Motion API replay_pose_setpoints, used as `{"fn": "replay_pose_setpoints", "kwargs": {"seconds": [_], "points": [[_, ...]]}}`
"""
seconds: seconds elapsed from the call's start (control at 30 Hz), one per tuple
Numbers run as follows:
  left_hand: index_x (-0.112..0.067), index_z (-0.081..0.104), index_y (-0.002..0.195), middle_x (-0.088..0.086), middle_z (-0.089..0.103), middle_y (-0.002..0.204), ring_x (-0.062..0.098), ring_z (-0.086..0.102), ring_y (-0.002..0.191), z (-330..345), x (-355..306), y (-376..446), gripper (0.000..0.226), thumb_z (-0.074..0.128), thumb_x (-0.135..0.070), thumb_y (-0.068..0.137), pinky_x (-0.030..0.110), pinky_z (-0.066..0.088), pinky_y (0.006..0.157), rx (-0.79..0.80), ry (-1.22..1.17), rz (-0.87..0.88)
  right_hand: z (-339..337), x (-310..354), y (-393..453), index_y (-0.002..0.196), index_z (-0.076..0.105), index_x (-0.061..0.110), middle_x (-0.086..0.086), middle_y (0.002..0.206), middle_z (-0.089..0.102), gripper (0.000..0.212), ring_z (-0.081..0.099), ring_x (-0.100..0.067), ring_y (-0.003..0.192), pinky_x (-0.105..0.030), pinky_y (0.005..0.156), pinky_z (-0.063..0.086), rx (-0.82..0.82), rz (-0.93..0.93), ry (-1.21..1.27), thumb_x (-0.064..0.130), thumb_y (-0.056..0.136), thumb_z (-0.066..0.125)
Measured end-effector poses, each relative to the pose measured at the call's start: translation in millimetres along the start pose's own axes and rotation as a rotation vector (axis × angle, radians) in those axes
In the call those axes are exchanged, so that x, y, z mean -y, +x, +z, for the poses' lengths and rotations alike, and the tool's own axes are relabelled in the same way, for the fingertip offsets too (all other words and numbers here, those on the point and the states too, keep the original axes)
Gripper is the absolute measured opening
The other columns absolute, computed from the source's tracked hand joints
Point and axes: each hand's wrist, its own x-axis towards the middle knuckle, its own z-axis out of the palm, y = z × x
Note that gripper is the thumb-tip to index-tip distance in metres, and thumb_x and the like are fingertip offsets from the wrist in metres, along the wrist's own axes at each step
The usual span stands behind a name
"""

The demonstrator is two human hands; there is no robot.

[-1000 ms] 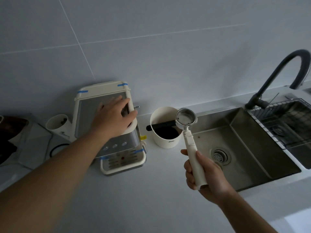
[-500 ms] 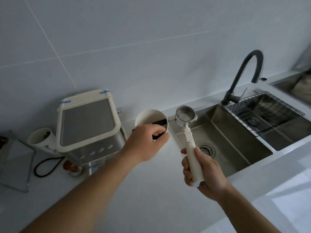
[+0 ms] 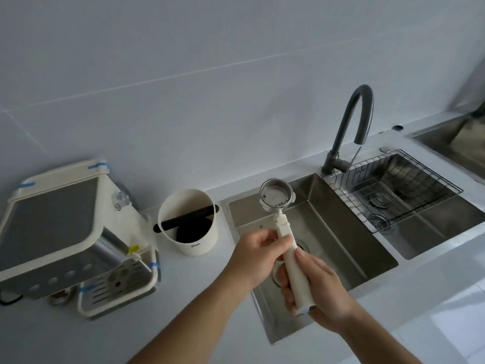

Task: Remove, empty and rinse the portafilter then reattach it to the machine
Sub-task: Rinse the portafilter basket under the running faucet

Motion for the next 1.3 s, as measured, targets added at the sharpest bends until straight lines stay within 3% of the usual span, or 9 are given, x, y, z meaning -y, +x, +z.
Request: {"fn": "replay_pose_setpoints", "kwargs": {"seconds": [0.13, 0.3, 0.47, 0.63, 0.83, 1.0, 1.07, 1.17, 1.3], "points": [[-0.008, 0.073, 0.093, 0.002, 0.072, 0.08, 0.015, 0.069, 0.077, 35, -5, 23, 0.021, 0.069, -0.027, 0.087, 0.031, 0.057, 0.078, -0.067, -0.087, -0.014, -33, 21, 5, 0.091, 0.074, 0.011, -0.019, 0.074, 0.058, 0.036, 0.052, -0.024, 0.047, -0.03, 0.04, 0.047, 0.041, 0.01, -0.025, 0.039, 0.092, 0.052], [-0.009, 0.068, 0.079, -0.001, 0.059, 0.061, 0.01, 0.054, 0.057, 79, -13, 53, 0.014, 0.068, -0.02, 0.088, 0.023, 0.046, 0.056, -0.124, -0.14, -0.022, -77, 46, 9, 0.09, 0.073, 0.012, -0.018, 0.072, 0.062, 0.037, 0.056, -0.024, 0.05, -0.03, 0.042, 0.049, 0.033, 0.019, -0.059, 0.041, 0.096, 0.053], [0.003, 0.067, 0.089, 0.01, 0.06, 0.073, 0.02, 0.054, 0.069, 118, -11, 83, 0.028, 0.069, -0.025, 0.085, 0.033, 0.044, 0.065, -0.127, -0.155, -0.057, -125, 62, 13, 0.091, 0.073, 0.009, -0.021, 0.079, 0.066, 0.032, 0.06, -0.028, 0.059, -0.036, 0.051, 0.052, -0.044, 0.03, -0.138, 0.037, 0.093, 0.06], [-0.002, 0.07, 0.087, 0.009, 0.065, 0.08, 0.02, 0.059, 0.075, 135, -2, 105, 0.036, 0.07, -0.036, 0.073, 0.035, 0.046, 0.074, -0.165, -0.159, -0.124, -158, 66, 17, 0.095, 0.076, 0.008, -0.022, 0.088, 0.069, 0.023, 0.063, -0.034, 0.069, -0.043, 0.063, 0.055, -0.059, 0.033, -0.202, 0.024, 0.087, 0.063], [-0.009, 0.072, 0.084, 0.012, 0.07, 0.087, 0.021, 0.067, 0.079, 146, 7, 131, 0.008, 0.068, -0.016, 0.087, 0.032, 0.056, 0.075, -0.152, -0.164, -0.175, -186, 68, 25, 0.104, 0.077, 0.01, -0.016, 0.089, 0.073, 0.028, 0.069, -0.03, 0.074, -0.036, 0.07, 0.056, -0.107, 0.086, -0.273, 0.021, 0.081, 0.066], [-0.008, 0.069, 0.088, 0.015, 0.068, 0.091, 0.025, 0.067, 0.084, 153, 7, 148, 0.007, 0.063, -0.011, 0.09, 0.038, 0.058, 0.078, -0.151, -0.21, -0.23, -204, 70, 36, 0.106, 0.077, 0.015, -0.019, 0.093, 0.074, 0.019, 0.071, -0.029, 0.081, -0.032, 0.073, 0.058, -0.112, 0.108, -0.332, 0.014, 0.09, 0.067], [-0.006, 0.067, 0.089, 0.017, 0.067, 0.092, 0.027, 0.066, 0.086, 155, 6, 154, 0.008, 0.061, -0.01, 0.092, 0.044, 0.056, 0.084, -0.155, -0.227, -0.245, -213, 71, 42, 0.109, 0.076, 0.018, -0.017, 0.096, 0.075, 0.023, 0.072, -0.027, 0.085, -0.032, 0.075, 0.058, -0.098, 0.125, -0.383, 0.02, 0.089, 0.067], [-0.004, 0.067, 0.09, 0.017, 0.066, 0.09, 0.027, 0.064, 0.085, 153, 7, 164, 0.009, 0.061, -0.01, 0.092, 0.042, 0.055, 0.082, -0.159, -0.219, -0.259, -222, 75, 55, 0.114, 0.074, 0.017, -0.01, 0.097, 0.078, 0.025, 0.072, -0.019, 0.085, -0.027, 0.072, 0.057, -0.092, 0.157, -0.421, 0.024, 0.092, 0.065], [-0.005, 0.068, 0.086, 0.015, 0.063, 0.086, 0.025, 0.059, 0.081, 148, 8, 177, 0.01, 0.063, -0.012, 0.091, 0.038, 0.049, 0.075, -0.164, -0.177, -0.266, -241, 98, 85, 0.122, 0.065, 0.011, -0.012, 0.095, 0.077, 0.025, 0.076, -0.019, 0.08, -0.027, 0.07, 0.062, -0.277, 0.136, -0.542, 0.015, 0.099, 0.056]]}}
